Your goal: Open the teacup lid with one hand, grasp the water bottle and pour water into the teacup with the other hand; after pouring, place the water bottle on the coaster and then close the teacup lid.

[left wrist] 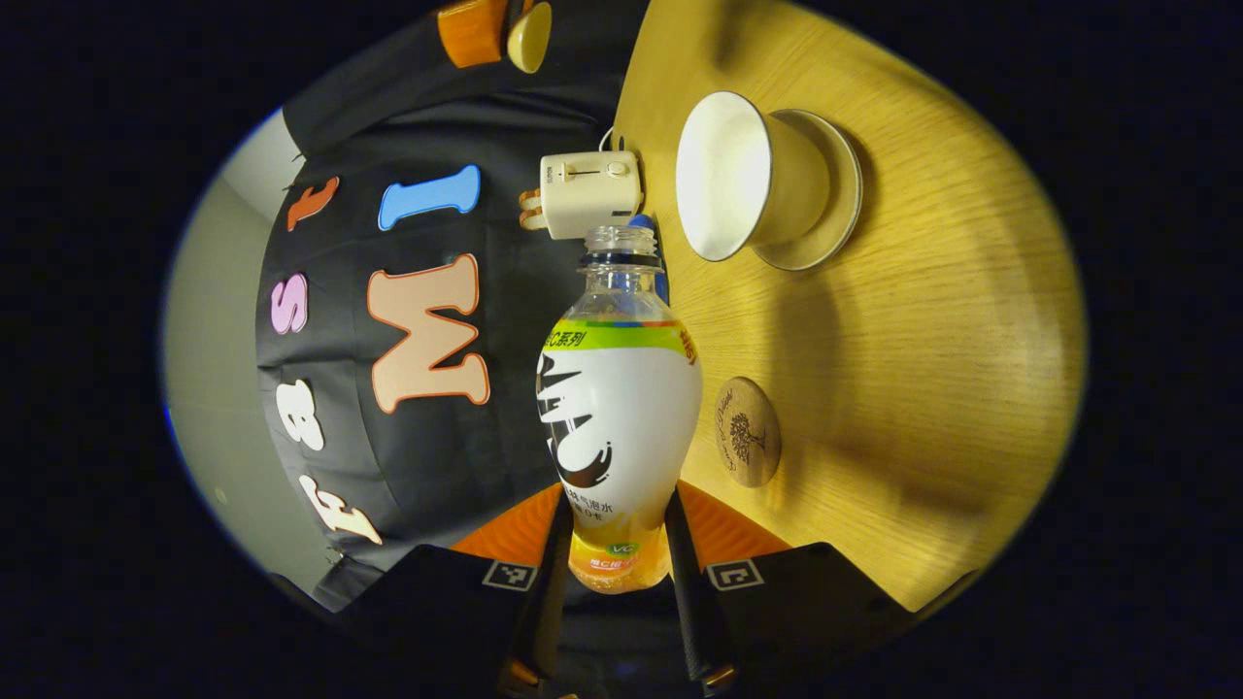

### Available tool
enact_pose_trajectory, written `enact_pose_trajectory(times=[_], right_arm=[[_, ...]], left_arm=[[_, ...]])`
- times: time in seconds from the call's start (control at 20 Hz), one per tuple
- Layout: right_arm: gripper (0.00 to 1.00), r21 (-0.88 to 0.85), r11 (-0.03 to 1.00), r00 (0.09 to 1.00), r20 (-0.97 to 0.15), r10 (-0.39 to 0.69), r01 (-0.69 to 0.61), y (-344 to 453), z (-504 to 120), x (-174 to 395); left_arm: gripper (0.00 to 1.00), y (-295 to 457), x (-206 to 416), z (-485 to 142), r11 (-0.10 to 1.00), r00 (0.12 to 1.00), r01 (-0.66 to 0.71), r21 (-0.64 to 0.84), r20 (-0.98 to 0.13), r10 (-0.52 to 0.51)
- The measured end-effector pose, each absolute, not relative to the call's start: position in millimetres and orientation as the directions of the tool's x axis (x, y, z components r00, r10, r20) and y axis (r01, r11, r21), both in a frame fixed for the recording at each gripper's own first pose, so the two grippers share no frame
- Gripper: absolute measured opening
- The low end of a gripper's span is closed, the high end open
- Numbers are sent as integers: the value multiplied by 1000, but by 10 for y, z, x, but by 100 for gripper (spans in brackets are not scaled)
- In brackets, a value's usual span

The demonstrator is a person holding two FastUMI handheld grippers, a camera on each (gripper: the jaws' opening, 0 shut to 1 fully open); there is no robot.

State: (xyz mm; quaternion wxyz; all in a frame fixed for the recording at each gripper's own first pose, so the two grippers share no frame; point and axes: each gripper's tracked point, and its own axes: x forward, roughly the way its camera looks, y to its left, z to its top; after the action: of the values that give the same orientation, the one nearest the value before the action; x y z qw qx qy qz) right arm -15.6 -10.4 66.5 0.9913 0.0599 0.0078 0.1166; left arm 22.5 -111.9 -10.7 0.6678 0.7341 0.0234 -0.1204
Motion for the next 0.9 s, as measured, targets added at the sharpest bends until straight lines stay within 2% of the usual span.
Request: enact_pose_trajectory(times=[0.9], right_arm=[[31, 121, 967, 974, 0, 228, -226, -161, 685, -159]], left_arm=[[48, -1218, 247, 56, -382, 973, 128, 915, -191, -131]])
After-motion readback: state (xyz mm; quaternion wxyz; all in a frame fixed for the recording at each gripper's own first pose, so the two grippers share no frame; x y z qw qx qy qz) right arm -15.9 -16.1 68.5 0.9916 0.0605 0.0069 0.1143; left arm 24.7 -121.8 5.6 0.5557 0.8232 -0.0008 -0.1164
